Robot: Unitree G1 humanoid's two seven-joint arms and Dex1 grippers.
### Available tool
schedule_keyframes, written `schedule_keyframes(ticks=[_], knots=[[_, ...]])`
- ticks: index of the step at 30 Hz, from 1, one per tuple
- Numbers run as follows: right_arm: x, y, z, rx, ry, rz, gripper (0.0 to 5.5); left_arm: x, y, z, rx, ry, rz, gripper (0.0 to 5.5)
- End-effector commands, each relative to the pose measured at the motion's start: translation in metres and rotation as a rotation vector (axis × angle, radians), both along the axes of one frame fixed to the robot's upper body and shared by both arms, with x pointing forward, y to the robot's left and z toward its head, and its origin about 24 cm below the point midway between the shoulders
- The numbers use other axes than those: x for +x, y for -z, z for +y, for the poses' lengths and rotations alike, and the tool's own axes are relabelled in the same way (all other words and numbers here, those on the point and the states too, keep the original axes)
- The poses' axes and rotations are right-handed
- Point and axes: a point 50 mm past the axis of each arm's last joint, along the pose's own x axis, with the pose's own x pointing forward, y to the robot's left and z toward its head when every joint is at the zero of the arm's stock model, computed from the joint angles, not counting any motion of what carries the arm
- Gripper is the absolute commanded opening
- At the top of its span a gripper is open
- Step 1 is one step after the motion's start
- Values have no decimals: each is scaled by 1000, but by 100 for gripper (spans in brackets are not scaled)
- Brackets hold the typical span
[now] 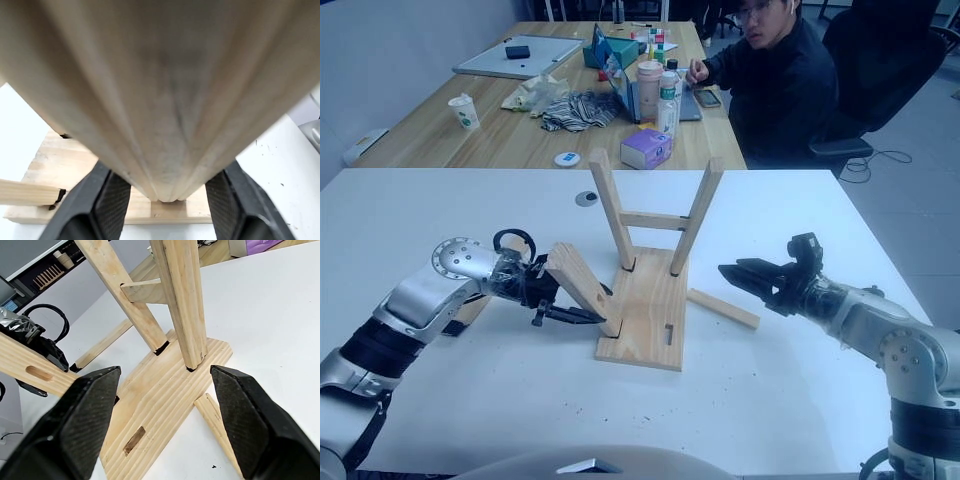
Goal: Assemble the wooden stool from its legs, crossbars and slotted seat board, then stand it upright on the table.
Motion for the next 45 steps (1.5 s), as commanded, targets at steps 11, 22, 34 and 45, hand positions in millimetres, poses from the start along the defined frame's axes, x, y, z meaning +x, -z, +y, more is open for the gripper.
schedule_keyframes(ticks=[11, 22, 34, 45], knots=[[9, -4, 2, 41, 61, -79, 330, -40, 95, 50, 368, -149, 270, 202], [15, -11, -1, -91, 105, -138, 330, 24, -34, 39, 136, -308, -22, 362], [15, 40, 10, -520, -224, -105, 405, 53, -3, 113, 190, -808, -89, 491], [22, 73, -3, -635, -467, 6, 405, 70, -19, 107, -19, -926, -140, 491]])
